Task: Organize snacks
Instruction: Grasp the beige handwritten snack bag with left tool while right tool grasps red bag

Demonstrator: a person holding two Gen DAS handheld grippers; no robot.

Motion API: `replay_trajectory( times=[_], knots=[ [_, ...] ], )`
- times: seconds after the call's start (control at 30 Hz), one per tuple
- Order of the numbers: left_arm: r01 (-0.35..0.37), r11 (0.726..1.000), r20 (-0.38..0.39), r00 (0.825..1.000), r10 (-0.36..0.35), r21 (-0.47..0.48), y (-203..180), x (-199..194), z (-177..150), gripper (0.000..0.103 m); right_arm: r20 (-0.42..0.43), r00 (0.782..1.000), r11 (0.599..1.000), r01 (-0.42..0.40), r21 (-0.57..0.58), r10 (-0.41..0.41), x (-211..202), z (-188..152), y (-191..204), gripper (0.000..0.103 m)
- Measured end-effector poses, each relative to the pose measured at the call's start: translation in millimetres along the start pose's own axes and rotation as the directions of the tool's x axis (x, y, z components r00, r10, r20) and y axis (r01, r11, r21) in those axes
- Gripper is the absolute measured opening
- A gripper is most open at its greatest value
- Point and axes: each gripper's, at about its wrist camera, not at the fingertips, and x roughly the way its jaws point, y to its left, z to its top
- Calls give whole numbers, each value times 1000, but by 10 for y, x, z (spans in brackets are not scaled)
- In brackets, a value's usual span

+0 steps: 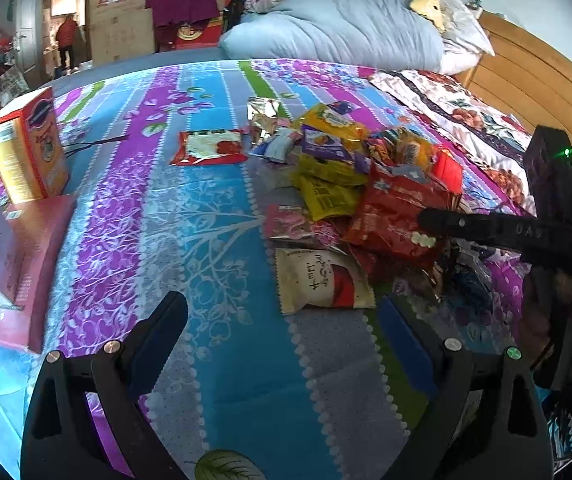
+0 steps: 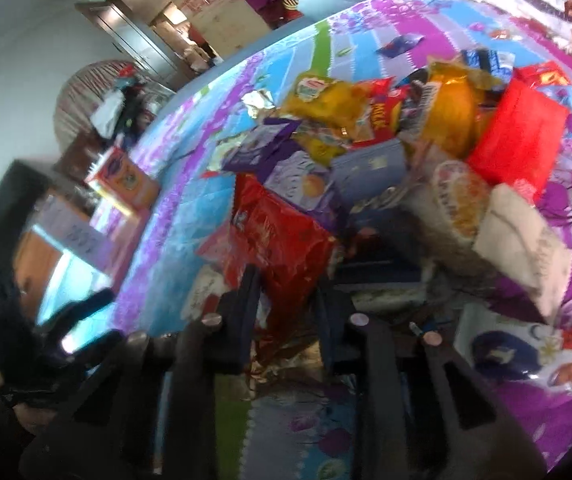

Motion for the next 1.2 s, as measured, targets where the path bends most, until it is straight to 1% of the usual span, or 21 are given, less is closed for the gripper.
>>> replay_trajectory(
  times=[0.07, 0.17, 0.23, 0.3, 0.33, 0.4, 0.47, 0.57, 0.6, 0.67, 0.7, 0.73, 0.77, 0.8, 0.87, 0.93, 0.97, 1.03, 1.13, 1.17, 1.2],
  knots=[
    [15, 999, -1, 1000, -15, 35, -35, 28, -10, 92, 56, 998, 1000, -14, -1, 14, -172, 7, 49, 16],
    [50, 992, -34, 998, -47, 119, -94, 149, -19, 79, 113, 994, 1000, 11, -29, -7, -416, 19, 148, 16],
    [127, 979, -56, 991, -119, 161, -118, 250, -6, 69, 140, 990, 998, 35, -44, -29, -543, 9, 193, 16],
    [190, 962, -91, 980, -175, 197, -143, 359, 13, 69, 151, 988, 999, 29, -36, -24, -612, 4, 196, 16],
    [205, 955, -101, 977, -188, 214, -151, 414, 33, 69, 154, 988, 999, 29, -32, -24, -646, -6, 188, 16],
    [211, 948, -102, 976, -192, 239, -162, 501, 68, 69, 156, 987, 999, 30, -26, -26, -673, -18, 175, 16],
    [229, 952, -135, 970, -204, 202, -129, 604, 146, 69, 150, 988, 999, 29, -24, -25, -684, -30, 155, 16],
    [265, 954, -130, 960, -248, 142, -167, 595, 240, 69, 149, 989, 999, 24, -24, -20, -671, -30, 154, 16],
    [263, 954, -134, 960, -245, 141, -220, 591, 250, 69, 150, 989, 1000, 18, -21, -15, -670, -30, 147, 16],
    [225, 959, -165, 966, -197, 174, -358, 647, 217, 69, 152, 988, 1000, 12, -18, -9, -646, -7, 135, 16],
    [180, 961, -177, 974, -143, 209, -428, 688, 184, 70, 152, 988, 1000, 10, -16, -7, -643, -6, 130, 16],
    [115, 962, -164, 984, -75, 249, -488, 708, 142, 70, 154, 988, 1000, 6, -15, -3, -637, 4, 127, 16],
    [83, 963, -151, 987, -44, 257, -500, 700, 125, 70, 156, 988, 1000, 4, -17, -1, -644, -4, 140, 16],
    [64, 969, -142, 989, -31, 238, -486, 682, 120, 70, 160, 987, 1000, 3, -18, 0, -648, -7, 150, 16],
    [50, 980, -122, 992, -27, 191, -441, 638, 107, 70, 161, 987, 1000, 6, -18, -3, -646, -15, 140, 16],
    [20, 983, -126, 992, 4, 184, -425, 670, 78, 74, 155, 988, 1000, 4, -6, -3, -619, -30, 113, 16],
    [16, 983, -134, 991, 9, 184, -421, 699, 66, 74, 152, 988, 1000, 2, -1, -2, -609, -39, 100, 16],
    [3, 983, -136, 990, 23, 183, -421, 747, 39, 79, 152, 988, 1000, -2, 0, 2, -603, -52, 99, 16],
    [14, 990, -145, 989, 7, 140, -358, 857, 48, 80, 155, 988, 1000, -11, 1, 10, -604, -65, 112, 16],
    [20, 990, -140, 990, 0, 140, -351, 852, 49, 77, 157, 988, 1000, -13, 1, 12, -608, -67, 114, 16],
    [26, 989, -135, 991, -7, 143, -350, 840, 46, 62, 159, 987, 1000, -14, 2, 14, -611, -69, 116, 16]
  ],
)
